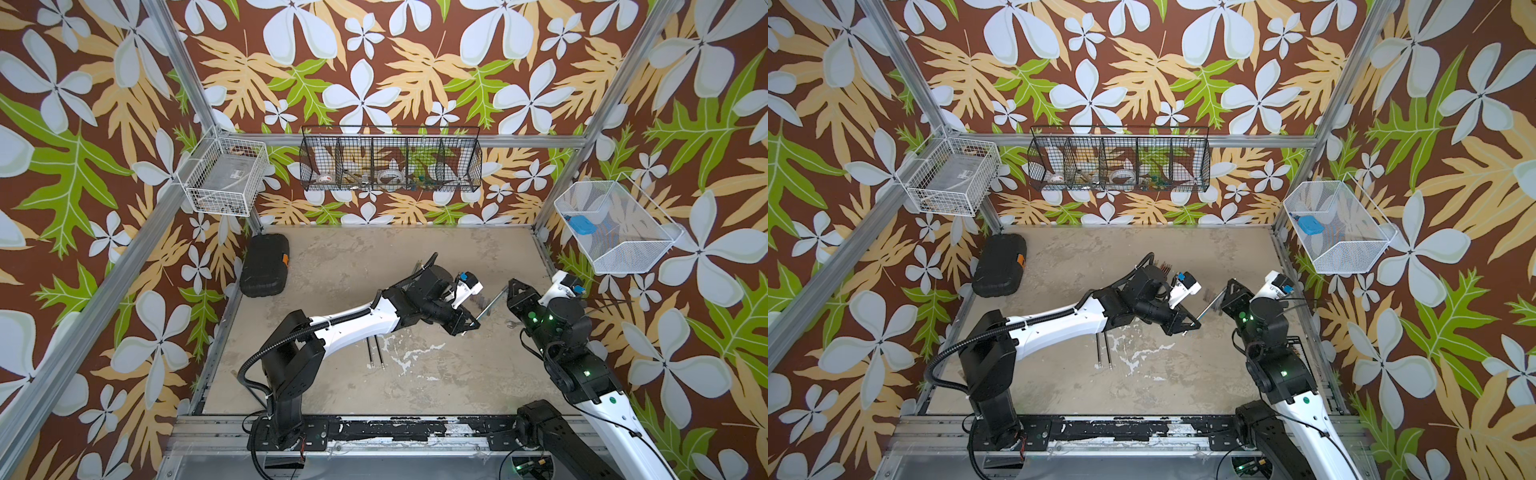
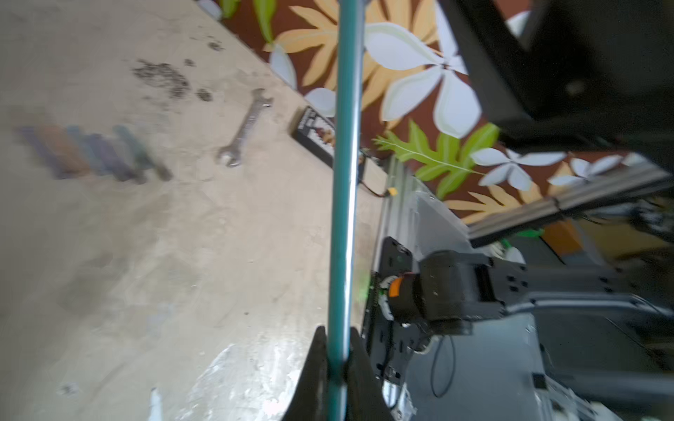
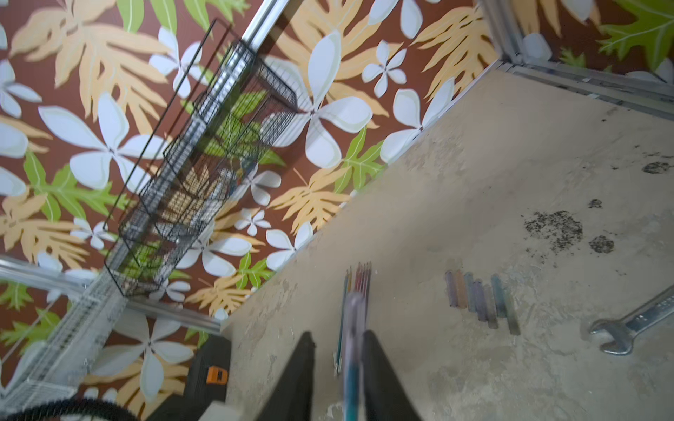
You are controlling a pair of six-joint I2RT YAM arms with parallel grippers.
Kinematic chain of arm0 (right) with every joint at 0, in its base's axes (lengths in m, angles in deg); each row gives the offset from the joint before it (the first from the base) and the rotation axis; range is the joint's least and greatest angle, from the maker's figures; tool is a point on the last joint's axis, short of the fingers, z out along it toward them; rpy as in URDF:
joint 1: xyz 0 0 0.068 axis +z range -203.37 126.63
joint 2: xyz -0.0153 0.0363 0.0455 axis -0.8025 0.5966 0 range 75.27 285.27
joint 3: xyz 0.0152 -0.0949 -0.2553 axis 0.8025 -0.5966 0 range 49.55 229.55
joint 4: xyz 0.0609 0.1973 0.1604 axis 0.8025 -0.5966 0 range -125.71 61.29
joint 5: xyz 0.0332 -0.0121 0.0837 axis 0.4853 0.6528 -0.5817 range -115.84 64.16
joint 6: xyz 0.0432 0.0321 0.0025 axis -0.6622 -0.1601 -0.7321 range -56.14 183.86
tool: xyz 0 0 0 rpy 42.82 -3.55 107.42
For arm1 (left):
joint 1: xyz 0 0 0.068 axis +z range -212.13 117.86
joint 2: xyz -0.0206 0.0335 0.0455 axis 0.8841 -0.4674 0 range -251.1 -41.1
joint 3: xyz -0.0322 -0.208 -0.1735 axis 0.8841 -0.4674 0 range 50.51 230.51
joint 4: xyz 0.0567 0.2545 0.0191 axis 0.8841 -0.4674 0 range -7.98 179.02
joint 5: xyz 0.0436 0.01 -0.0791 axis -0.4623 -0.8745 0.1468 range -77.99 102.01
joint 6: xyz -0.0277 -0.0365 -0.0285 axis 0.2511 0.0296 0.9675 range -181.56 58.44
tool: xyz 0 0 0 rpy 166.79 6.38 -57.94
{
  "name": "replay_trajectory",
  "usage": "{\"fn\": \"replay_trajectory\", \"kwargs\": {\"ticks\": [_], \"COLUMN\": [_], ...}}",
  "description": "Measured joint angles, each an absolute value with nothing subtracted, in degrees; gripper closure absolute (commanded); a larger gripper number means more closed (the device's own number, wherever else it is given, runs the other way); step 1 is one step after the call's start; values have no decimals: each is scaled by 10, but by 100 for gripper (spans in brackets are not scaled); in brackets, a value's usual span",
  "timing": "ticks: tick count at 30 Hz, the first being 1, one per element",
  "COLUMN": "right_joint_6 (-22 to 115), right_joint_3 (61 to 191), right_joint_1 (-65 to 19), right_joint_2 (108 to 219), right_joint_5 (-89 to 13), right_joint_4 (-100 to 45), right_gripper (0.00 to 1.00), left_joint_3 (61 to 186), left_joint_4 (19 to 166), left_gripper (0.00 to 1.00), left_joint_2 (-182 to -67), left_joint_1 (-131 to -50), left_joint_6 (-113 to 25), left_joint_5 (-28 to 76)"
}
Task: Remove the protective cover of the pencils
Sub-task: Pick up the pencil from the center of the board.
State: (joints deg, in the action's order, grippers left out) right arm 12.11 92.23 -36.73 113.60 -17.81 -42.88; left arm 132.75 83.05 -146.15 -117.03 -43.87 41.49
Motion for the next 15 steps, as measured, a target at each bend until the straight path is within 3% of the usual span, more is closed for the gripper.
{"fn": "replay_trajectory", "kwargs": {"ticks": [8,15], "right_joint_6": [210,255], "right_joint_3": [938,1010], "right_joint_1": [-367,-367], "right_joint_2": [1224,1288], "right_joint_5": [-309,-307], "right_joint_4": [-451,-504], "right_gripper": [37,35], "left_joint_3": [1356,1356], "left_joint_4": [764,756], "left_gripper": [100,100], "left_joint_2": [-1485,-1498], "left_joint_1": [-1158,-1138], "left_joint_6": [-464,-464], "left_joint_5": [326,312]}}
